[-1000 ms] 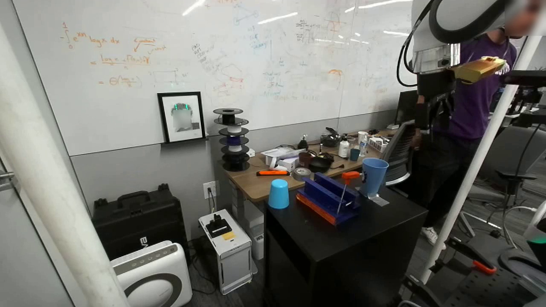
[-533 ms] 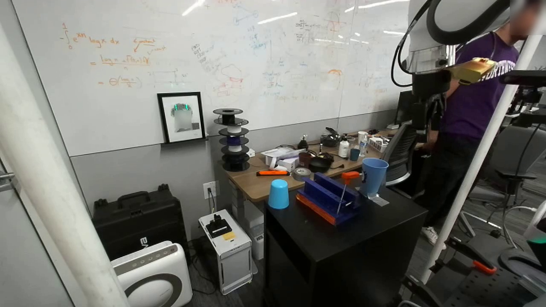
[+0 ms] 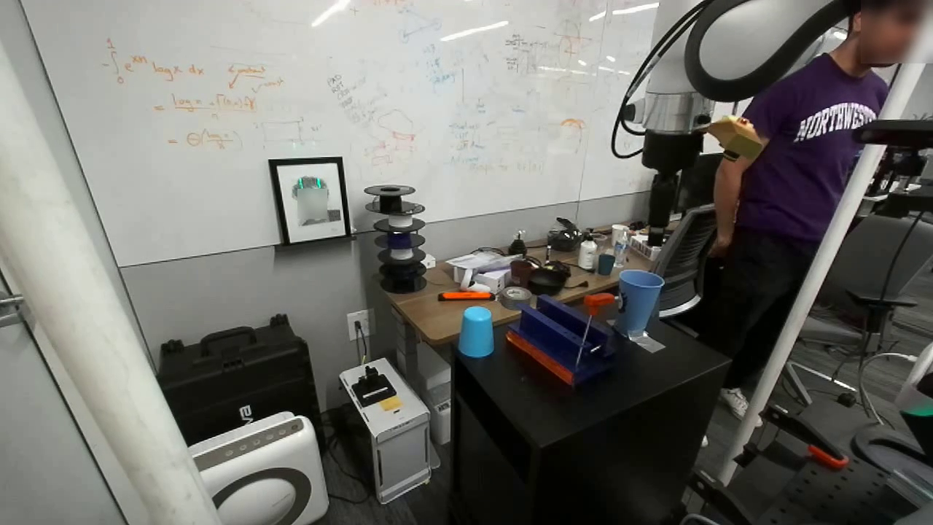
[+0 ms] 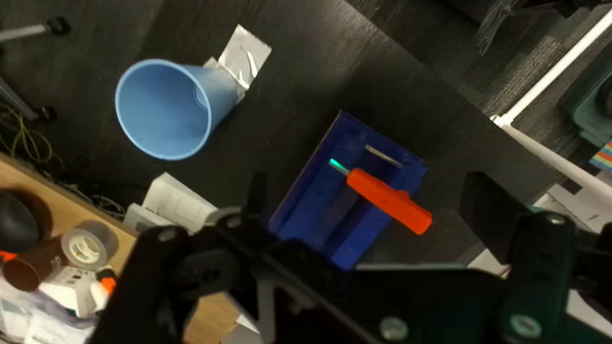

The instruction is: Put the metal object with the orange handle in the right cup

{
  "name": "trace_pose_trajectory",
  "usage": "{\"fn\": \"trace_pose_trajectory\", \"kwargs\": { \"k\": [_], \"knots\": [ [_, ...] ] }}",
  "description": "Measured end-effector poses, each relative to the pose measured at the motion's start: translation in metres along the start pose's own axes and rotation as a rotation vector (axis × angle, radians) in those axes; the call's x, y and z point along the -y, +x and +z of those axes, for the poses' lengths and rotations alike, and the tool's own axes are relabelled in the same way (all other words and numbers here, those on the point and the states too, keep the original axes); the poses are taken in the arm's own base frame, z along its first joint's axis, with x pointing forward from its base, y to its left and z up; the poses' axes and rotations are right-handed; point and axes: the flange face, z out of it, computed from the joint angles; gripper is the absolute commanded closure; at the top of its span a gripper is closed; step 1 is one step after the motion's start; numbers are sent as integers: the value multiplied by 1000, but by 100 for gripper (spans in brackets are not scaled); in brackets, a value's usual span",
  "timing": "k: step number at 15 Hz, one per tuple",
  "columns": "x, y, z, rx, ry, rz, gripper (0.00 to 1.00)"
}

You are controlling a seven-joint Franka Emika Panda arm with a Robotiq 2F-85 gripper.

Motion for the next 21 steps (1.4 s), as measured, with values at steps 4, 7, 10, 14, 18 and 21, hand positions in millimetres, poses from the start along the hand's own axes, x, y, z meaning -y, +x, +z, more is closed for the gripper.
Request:
{"fn": "trace_pose_trajectory", "kwargs": {
  "k": [4, 7, 10, 14, 18, 21],
  "knots": [
    [2, 27, 25, -106, 17, -183, 0],
    [4, 41, 46, -183, 49, -310, 0],
    [15, 53, 64, -251, 103, -437, 0],
    [41, 63, 77, -331, 195, -615, 0],
    [58, 58, 87, -382, 286, -811, 0],
    [59, 46, 96, -385, 375, -966, 0]
  ]
}}
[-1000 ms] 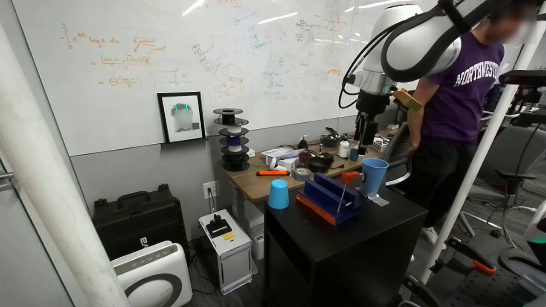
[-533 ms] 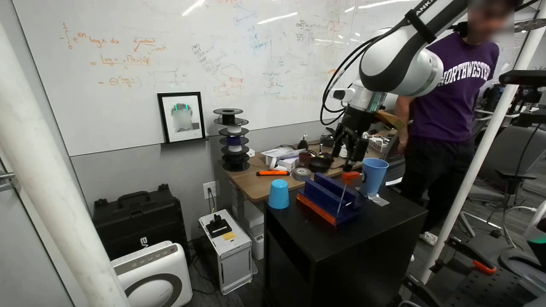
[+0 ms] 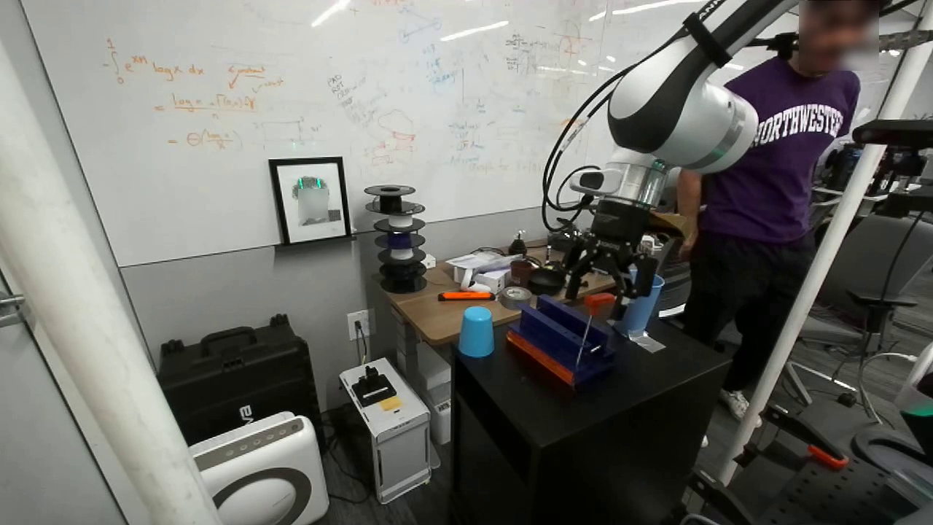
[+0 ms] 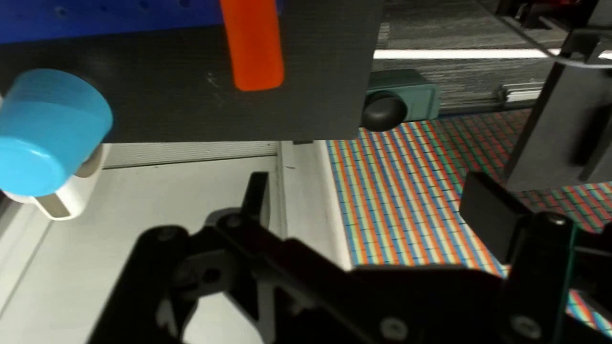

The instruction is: Put the metal object with the orange handle in the right cup

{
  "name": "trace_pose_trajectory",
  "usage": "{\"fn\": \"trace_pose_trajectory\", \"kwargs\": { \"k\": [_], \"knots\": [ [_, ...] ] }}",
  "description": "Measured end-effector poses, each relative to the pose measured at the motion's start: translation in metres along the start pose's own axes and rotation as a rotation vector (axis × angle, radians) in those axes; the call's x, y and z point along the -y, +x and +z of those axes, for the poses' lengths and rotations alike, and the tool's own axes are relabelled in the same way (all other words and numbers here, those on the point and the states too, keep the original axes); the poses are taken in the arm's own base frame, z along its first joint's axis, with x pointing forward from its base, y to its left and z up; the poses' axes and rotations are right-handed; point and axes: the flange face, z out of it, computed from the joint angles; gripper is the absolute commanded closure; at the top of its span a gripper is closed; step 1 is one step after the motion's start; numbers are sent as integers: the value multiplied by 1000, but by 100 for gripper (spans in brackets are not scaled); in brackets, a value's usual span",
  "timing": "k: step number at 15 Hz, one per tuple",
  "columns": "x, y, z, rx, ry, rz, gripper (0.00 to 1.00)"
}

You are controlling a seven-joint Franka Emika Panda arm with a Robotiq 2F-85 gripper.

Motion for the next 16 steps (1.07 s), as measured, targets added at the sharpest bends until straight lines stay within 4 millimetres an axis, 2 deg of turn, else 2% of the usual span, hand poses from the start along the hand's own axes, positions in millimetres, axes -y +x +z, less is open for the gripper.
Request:
{"fn": "trace_pose_trajectory", "kwargs": {
  "k": [4, 7, 12, 16],
  "knots": [
    [11, -24, 4, 39, 117, -158, 0],
    [5, -34, 2, 127, 87, -218, 0],
    [-11, -27, 4, 180, 4, -259, 0],
    [-21, -22, 4, 186, -27, -224, 0]
  ]
}}
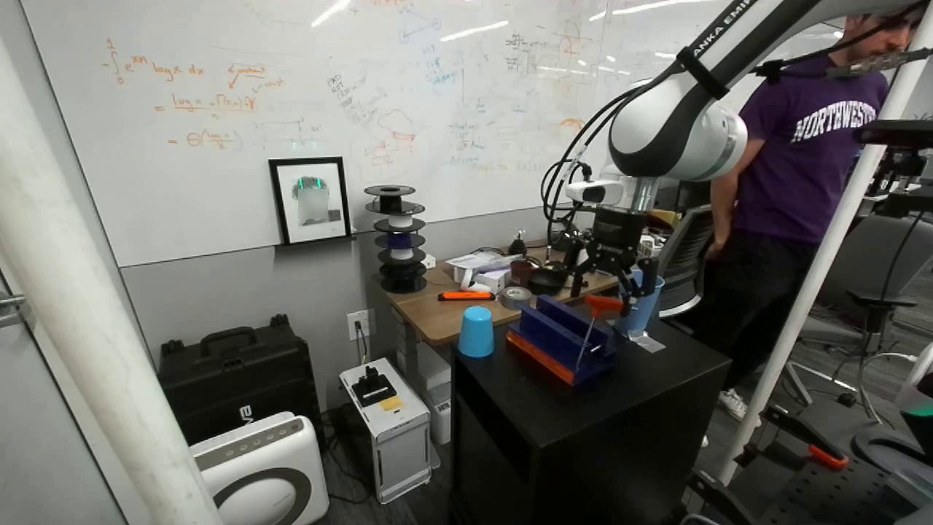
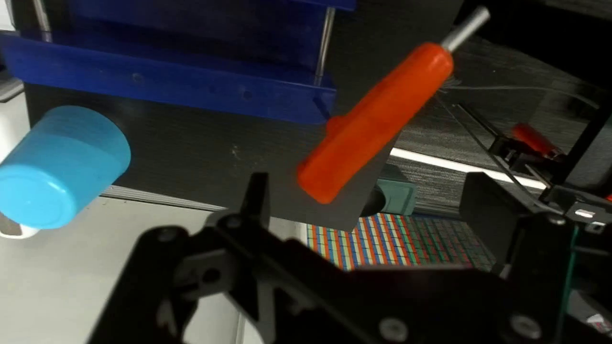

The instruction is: Put the metal object with the orange handle in the right cup

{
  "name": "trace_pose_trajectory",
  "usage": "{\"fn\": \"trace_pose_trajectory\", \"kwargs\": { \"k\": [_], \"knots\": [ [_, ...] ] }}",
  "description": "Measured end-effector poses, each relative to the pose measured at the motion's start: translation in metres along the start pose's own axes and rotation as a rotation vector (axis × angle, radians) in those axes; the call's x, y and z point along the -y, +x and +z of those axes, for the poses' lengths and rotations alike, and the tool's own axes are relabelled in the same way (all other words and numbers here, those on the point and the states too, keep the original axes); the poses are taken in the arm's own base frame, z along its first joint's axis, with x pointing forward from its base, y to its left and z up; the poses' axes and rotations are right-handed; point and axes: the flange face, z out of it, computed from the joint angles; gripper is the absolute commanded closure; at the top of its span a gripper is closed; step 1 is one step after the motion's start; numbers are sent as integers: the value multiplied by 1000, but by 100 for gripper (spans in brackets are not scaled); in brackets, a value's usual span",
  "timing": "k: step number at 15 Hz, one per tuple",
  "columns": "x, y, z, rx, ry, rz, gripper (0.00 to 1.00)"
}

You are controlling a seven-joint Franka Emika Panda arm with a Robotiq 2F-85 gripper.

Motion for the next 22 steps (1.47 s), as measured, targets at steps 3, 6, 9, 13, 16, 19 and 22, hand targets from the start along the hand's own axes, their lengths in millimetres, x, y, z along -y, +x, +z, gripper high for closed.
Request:
{"fn": "trace_pose_trajectory", "kwargs": {
  "k": [3, 6, 9, 13, 16, 19, 22],
  "knots": [
    [-10, 0, -10, 3, -24, 23, 0],
    [-17, -1, -20, 5, -46, 25, 0],
    [-17, -4, -20, 5, -46, 30, 0],
    [-9, -4, -8, 1, -16, 51, 25],
    [-1, -6, 2, 17, 11, 86, 42],
    [5, -13, 7, 52, 23, 125, 65],
    [7, -22, 7, 98, 19, 150, 89]
  ]
}}
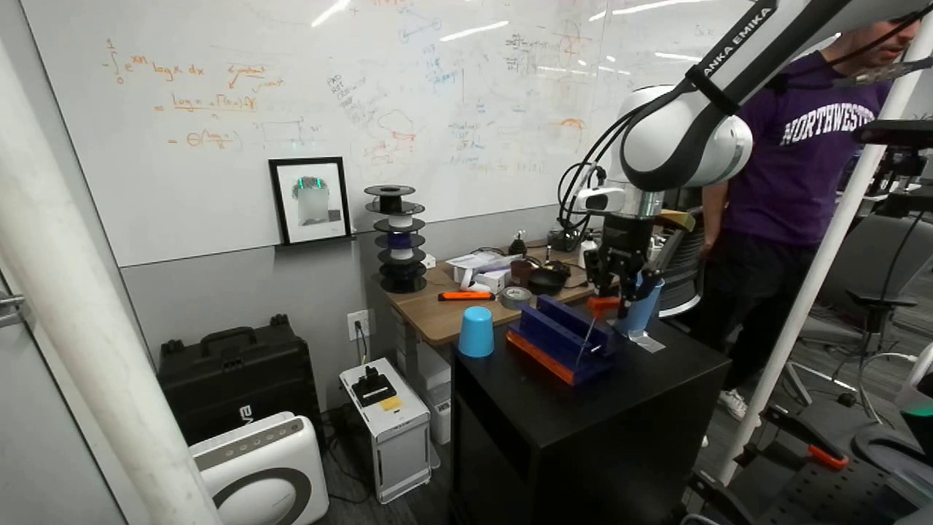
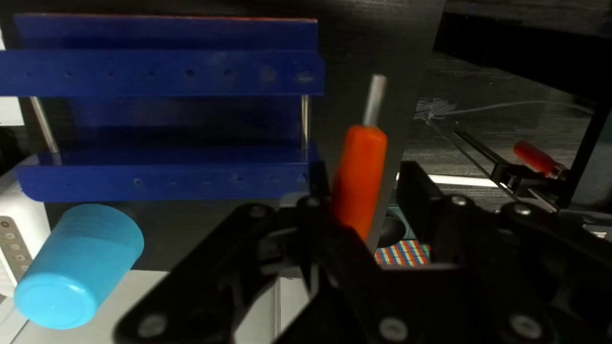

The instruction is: Put the metal object with the orange handle in the right cup

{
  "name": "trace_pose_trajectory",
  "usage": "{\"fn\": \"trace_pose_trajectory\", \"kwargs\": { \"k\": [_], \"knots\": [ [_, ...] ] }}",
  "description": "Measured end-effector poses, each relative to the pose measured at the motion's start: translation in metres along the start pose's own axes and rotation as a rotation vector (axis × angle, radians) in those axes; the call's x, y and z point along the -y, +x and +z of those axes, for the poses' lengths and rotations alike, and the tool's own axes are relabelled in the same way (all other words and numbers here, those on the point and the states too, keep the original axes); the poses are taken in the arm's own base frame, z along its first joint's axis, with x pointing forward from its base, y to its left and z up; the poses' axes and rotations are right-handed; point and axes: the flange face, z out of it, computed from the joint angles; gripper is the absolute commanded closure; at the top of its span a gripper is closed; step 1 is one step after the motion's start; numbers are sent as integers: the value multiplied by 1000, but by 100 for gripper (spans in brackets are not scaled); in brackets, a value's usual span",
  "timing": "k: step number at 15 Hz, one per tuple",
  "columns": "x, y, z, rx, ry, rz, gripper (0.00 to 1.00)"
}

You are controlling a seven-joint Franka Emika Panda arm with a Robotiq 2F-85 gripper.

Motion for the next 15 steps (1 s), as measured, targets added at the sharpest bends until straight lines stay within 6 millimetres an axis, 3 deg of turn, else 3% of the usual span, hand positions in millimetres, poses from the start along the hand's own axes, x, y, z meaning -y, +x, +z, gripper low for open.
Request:
{"fn": "trace_pose_trajectory", "kwargs": {
  "k": [2, 3, 9, 15],
  "knots": [
    [-1, -4, -1, 28, -6, 12, 95],
    [-2, -5, -2, 36, -14, 22, 89],
    [-5, -6, -15, 43, -46, 65, 89],
    [-6, -5, -80, 29, -154, 112, 89]
  ]
}}
